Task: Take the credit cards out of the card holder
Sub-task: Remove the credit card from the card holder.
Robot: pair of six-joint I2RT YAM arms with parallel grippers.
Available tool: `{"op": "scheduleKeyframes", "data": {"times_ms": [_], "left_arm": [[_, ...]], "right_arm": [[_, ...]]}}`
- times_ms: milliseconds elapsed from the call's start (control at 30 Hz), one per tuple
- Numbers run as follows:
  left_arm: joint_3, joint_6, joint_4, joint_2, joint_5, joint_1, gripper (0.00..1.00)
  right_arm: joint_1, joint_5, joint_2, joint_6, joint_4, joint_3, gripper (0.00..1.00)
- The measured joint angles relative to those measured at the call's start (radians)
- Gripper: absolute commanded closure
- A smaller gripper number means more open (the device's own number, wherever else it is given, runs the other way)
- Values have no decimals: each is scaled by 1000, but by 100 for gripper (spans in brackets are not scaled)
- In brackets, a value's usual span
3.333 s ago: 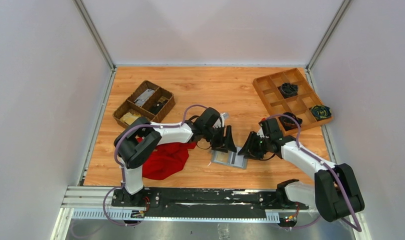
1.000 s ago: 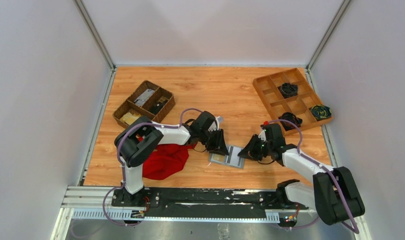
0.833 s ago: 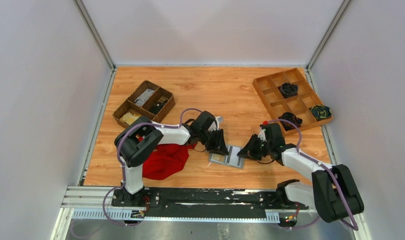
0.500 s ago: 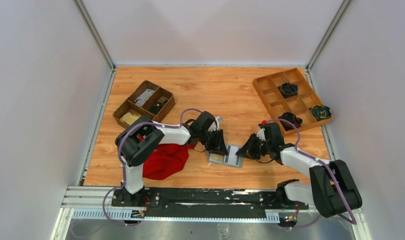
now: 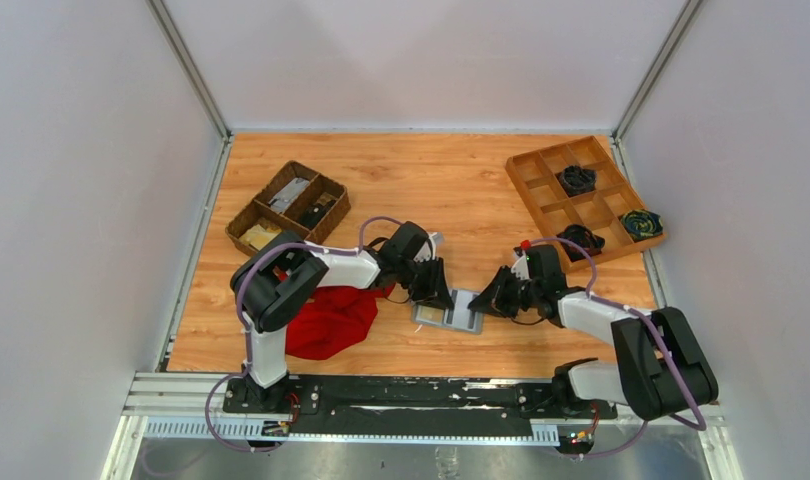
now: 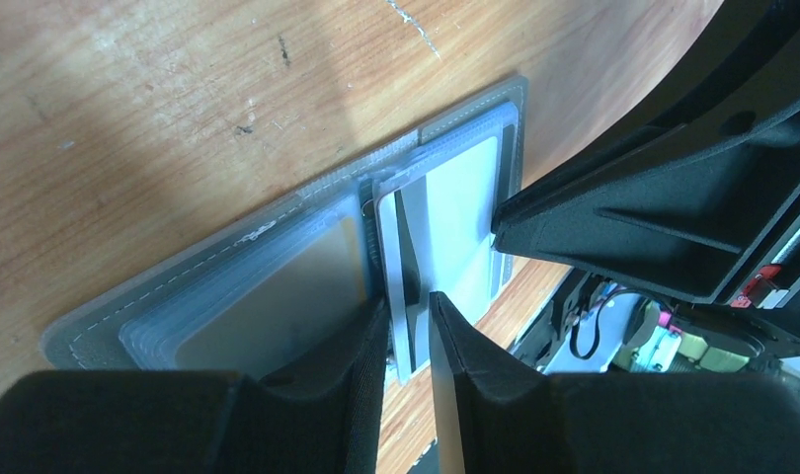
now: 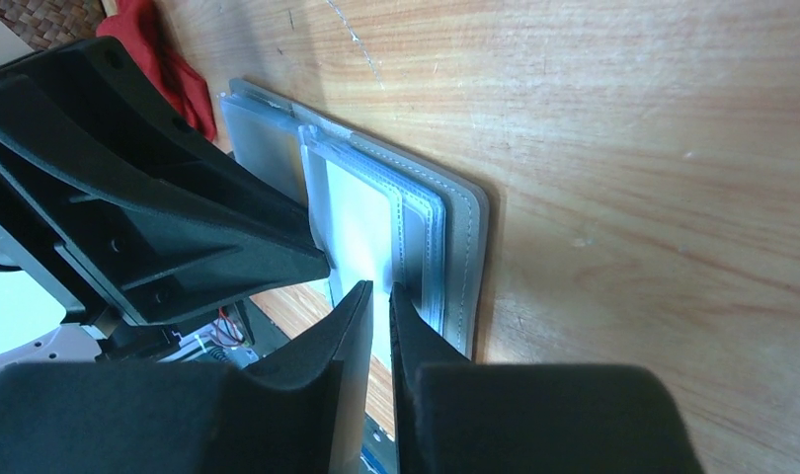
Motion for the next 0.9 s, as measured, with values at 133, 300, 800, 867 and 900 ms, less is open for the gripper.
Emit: {"op": "scheduleKeyframes", "data": {"times_ms": [133,300,800,867,900], "left_arm": [[-6,0,2,0,0,4,81],[-14,-4,8,0,10,14,100],[-82,-4,71,-32,13,32,100],[-93,-3,79,-39,13,35,100],[-97,-3,82,-40,14,37,100]], "right_arm": [[-5,-11,9,6,23,-8,85],[-11,-37,47,20,61,-8,86],[-15,-68,88,30,97,-8,87],[-15,-71,92,30,100,-8,87],[-15,-71,92,30,100,-8,87]]}}
